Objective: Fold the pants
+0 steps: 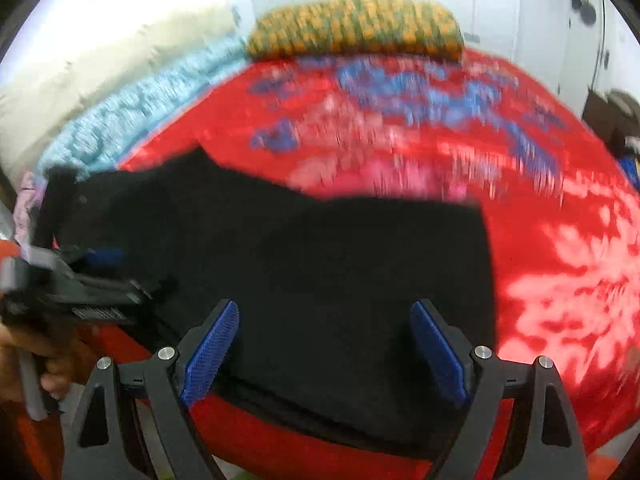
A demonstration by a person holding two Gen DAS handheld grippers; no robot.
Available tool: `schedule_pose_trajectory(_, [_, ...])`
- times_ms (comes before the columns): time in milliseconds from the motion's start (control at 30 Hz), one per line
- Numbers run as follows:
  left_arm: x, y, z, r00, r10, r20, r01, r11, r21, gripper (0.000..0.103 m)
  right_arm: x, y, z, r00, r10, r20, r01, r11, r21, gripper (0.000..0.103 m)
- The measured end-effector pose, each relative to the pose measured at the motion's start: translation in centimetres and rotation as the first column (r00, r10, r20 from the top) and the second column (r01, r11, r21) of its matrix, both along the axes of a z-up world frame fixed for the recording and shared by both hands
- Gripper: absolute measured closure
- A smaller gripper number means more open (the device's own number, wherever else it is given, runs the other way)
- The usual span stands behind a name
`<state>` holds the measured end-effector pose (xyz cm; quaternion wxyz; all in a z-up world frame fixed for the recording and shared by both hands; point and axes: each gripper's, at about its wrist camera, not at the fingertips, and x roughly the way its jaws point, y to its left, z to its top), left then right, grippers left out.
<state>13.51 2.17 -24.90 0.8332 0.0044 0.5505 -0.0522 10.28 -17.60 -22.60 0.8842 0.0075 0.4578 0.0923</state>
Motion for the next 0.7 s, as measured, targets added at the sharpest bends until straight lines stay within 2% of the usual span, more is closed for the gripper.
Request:
schedule_pose_trajectory(100, [-0.4, -0.2, -0.1, 1.0, -0.003, 0.007, 0.003, 1.0, 0.013, 0.005, -0.3, -0.4, -1.6, 0.999, -0.009, -0.048, 0.009, 1.0, -0.007, 0.016])
schedule_pose_trajectory(200, [-0.5, -0.3, -0.2, 1.0, -0.003, 0.009, 0.003, 1.0, 0.019, 0.004, -0.4, -0.2, -1.8, 0.999, -0.005, -0.051, 0.003, 0.999, -0.032, 0.015])
schedule_pose_trajectory(400, [-0.2, -0.1, -0.3, 1.0, 0.0, 0.008, 0.0, 1.0, 0.02, 0.003, -0.3, -0.3, -2.3, 0.999, -0.007, -0.051, 0.006, 1.0, -0.026, 0.015])
schedule_pose_trajectory(467, [-0.2, 0.1, 0.3, 1.0, 0.016, 0.003, -0.016, 1.0, 0.009, 0.006, -0.3, -0.3, -2.3, 0.999, -0.003, -0.049, 0.002, 1.0, -0.031, 0.015])
schedule_pose_trajectory(500, [-0.3, 0.4, 1.0, 1.0, 0.024, 0.018, -0.024, 1.0, -0.005, 0.007, -0.3, -0.3, -2.4, 0.999, -0.004, -0.049, 0.002, 0.999, -0.032, 0.014])
schedule_pose_trajectory(567, [-0.3, 1.3, 3.5, 0.994, 0.035, 0.101, -0.03, 0.998, -0.052, 0.007, -0.2, -0.4, -2.4, 0.999, -0.008, -0.05, 0.007, 1.0, -0.022, 0.014])
schedule_pose_trajectory(633, [0.8, 2.3, 5.3, 0.986, 0.039, 0.162, -0.031, 0.998, -0.049, 0.006, -0.2, -0.4, -2.4, 0.999, -0.011, -0.049, 0.011, 1.0, -0.012, 0.012])
schedule_pose_trajectory(700, [3.4, 3.9, 6.0, 0.984, 0.02, 0.177, -0.012, 0.999, -0.045, 0.004, -0.1, -0.3, -2.6, 0.999, -0.008, -0.047, 0.007, 1.0, -0.012, 0.009])
